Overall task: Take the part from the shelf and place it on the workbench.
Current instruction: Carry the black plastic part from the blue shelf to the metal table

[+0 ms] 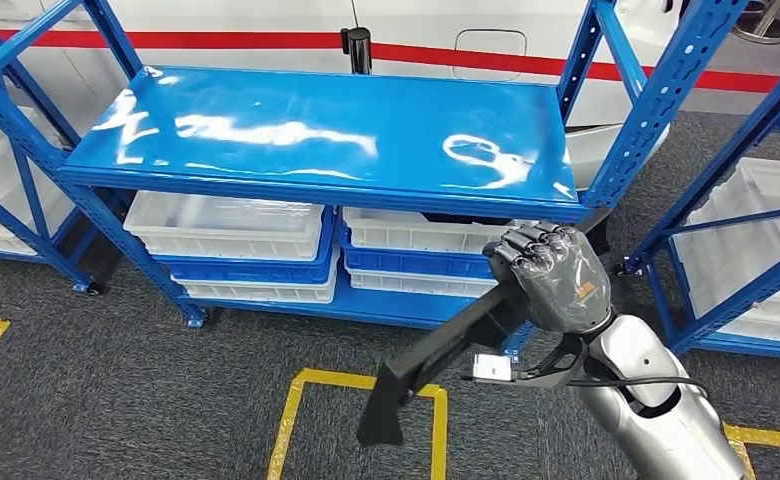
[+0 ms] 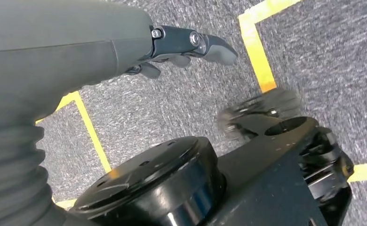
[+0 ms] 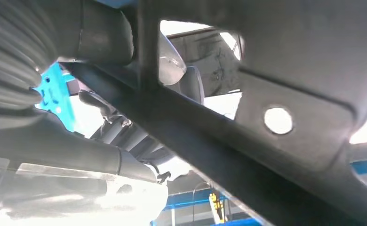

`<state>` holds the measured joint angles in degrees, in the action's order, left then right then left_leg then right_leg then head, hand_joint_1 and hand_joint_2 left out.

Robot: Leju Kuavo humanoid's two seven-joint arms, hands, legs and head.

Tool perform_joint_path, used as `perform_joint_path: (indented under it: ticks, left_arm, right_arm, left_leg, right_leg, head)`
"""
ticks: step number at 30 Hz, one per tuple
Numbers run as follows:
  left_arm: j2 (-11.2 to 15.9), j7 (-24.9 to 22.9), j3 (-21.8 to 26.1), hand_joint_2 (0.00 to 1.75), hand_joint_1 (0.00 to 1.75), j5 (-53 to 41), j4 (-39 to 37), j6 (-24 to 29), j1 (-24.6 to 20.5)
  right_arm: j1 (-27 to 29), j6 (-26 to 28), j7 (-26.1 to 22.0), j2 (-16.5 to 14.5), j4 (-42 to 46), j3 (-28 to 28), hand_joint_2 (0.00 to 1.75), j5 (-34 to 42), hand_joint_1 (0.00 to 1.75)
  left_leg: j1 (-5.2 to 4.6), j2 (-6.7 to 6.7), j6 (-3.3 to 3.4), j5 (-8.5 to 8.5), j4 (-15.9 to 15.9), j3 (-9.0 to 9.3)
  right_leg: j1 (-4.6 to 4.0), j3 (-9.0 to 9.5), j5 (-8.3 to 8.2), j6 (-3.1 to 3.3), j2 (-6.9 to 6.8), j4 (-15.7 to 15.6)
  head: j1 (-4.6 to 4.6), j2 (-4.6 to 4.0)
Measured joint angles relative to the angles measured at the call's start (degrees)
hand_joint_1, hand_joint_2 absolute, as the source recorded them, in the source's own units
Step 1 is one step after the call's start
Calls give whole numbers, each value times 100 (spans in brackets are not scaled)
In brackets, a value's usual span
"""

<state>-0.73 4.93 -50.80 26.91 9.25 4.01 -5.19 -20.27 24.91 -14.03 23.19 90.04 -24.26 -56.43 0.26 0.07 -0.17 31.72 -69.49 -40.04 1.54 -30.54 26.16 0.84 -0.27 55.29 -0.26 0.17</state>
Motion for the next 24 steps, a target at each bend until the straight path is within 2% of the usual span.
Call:
perform_joint_path:
  ticks: [1,2,3,4,5,6,7,8,10,11,12,13,15,16,17,18,19,20,21,22,23,24]
  left_arm:
    - [7,8,0,175,0,0,0,-5,-2]
    - [11,9,0,175,0,0,0,-8,-4]
    - [14,10,-1,175,0,0,0,-8,-5]
    - [15,9,-1,175,0,0,-1,-10,-4]
    - [21,8,-2,175,0,0,-1,-14,-1]
    - [26,7,-3,175,0,0,-2,-17,1]
    - [31,7,-4,175,0,0,-2,-22,4]
    - [36,8,-4,175,0,1,-2,-23,6]
    - [37,8,-4,175,0,5,-2,-24,10]
    - [36,9,-4,175,0,7,-2,-24,9]
    - [36,9,-4,175,0,9,-2,-26,7]
    - [34,9,-4,175,0,9,-2,-28,4]
    - [35,11,-4,175,0,11,-2,-33,1]
    - [33,15,-3,175,0,13,-2,-34,1]
    - [32,21,-3,175,0,14,-2,-35,0]
    - [29,28,-2,175,0,15,-2,-35,-1]
    - [25,34,-2,175,0,16,-2,-34,-3]
    - [20,38,-3,175,0,17,-2,-31,-7]
    - [10,39,-3,175,0,17,0,-21,-14]
    - [-1,35,-3,175,0,17,2,-7,-21]
    - [-11,27,-4,175,0,17,3,7,-25]
    - [-19,16,-4,175,0,17,4,18,-28]
  right_arm:
    - [-10,-12,4,-15,-3,-1,175,-6,175]
    - [-14,-23,8,-26,-8,-2,175,-15,175]
    - [-20,-34,13,-38,-12,-2,175,-26,175]
    - [-33,-38,17,-53,-15,-3,175,-37,175]
    - [-50,-40,21,-74,-16,-3,175,-47,175]
    - [-74,-44,25,-93,-18,-3,175,-56,175]
    - [-99,-47,27,-111,-21,-3,175,-63,175]
    - [-122,-53,29,-128,-27,-3,175,-70,175]
    - [-153,-62,33,-150,-37,-4,175,-80,175]
    - [-164,-64,34,-160,-41,-4,175,-83,175]
    - [-175,-64,36,-166,-46,-3,175,-84,175]
    - [-185,-64,37,-171,-54,-2,175,-84,175]
    - [-196,-64,39,-178,-75,-2,175,-84,175]
    - [-197,-65,39,-184,-87,-3,175,-89,175]
    - [-201,-67,44,-193,-102,-5,175,-100,175]
    - [-213,-74,53,-208,-119,-7,175,-120,175]
    - [-237,-81,65,-228,-137,-8,175,-146,175]
    - [-273,-89,81,-251,-155,-10,175,-173,175]
    - [-321,-96,97,-274,-169,-10,175,-195,175]
    - [-369,-98,110,-296,-181,-10,175,-210,175]
    - [-415,-101,121,-319,-199,-10,175,-222,175]
    - [-453,-109,127,-342,-222,-11,175,-233,175]
  left_leg:
    - [10,-2,-17,118,-322,-33]
    - [18,-2,-20,75,-447,23]
    - [24,-3,-13,-56,-382,172]
    - [28,-7,8,-215,-91,424]
    - [28,-18,41,-294,321,722]
    - [19,-27,74,-307,737,991]
    - [5,-36,103,-275,1046,1175]
    - [-15,-42,133,-230,1212,1251]
    - [-33,-31,212,-315,1301,1225]
    - [-30,-16,266,-393,1340,1188]
    - [-22,0,318,-473,1376,1140]
    - [-14,15,358,-556,1405,1073]
    - [-33,25,394,-689,1399,895]
    - [-41,27,394,-757,1396,802]
    - [-48,30,391,-819,1392,716]
    - [-53,32,382,-882,1390,633]
    - [-58,34,369,-941,1388,559]
    - [-61,36,353,-997,1386,495]
    - [-72,42,328,-1052,1383,434]
    - [-74,48,300,-1116,1385,388]
    - [-72,53,271,-1183,1397,350]
    - [-69,58,240,-1252,1415,316]
  right_leg:
    - [-7,-67,-50,-5,0,8]
    - [-12,-133,-93,-18,1,23]
    - [-15,-200,-133,-32,4,43]
    - [-18,-259,-168,-48,10,66]
    - [-24,-311,-207,-71,16,86]
    - [-32,-348,-244,-101,19,98]
    - [-38,-375,-286,-143,19,100]
    - [-36,-394,-333,-193,14,87]
    - [-29,-421,-416,-277,4,49]
    - [-31,-464,-386,-286,4,73]
    - [-38,-533,-276,-269,5,176]
    - [-44,-646,-65,-231,7,430]
    - [-43,-911,405,-174,10,1200]
    - [-42,-1003,546,-186,10,1574]
    - [-43,-1015,564,-230,10,1783]
    - [-43,-919,478,-290,9,1782]
    - [-44,-710,340,-340,9,1552]
    - [-52,-419,218,-359,8,1150]
    - [-77,-80,164,-340,7,639]
    - [-110,178,166,-301,9,199]
    - [-149,329,185,-262,13,-94]
    - [-182,391,192,-234,17,-248]
  head:
    - [0,0]
    - [1,0]
    - [0,0]
    - [-2,0]
    - [-2,0]
    - [1,0]
    - [2,0]
    - [3,0]
    - [2,0]
    - [4,0]
    - [11,0]
    - [17,0]
    - [23,0]
    - [21,0]
    - [20,0]
    - [22,0]
    - [21,0]
    - [21,0]
    - [18,0]
    - [12,0]
    - [9,0]
    - [3,0]
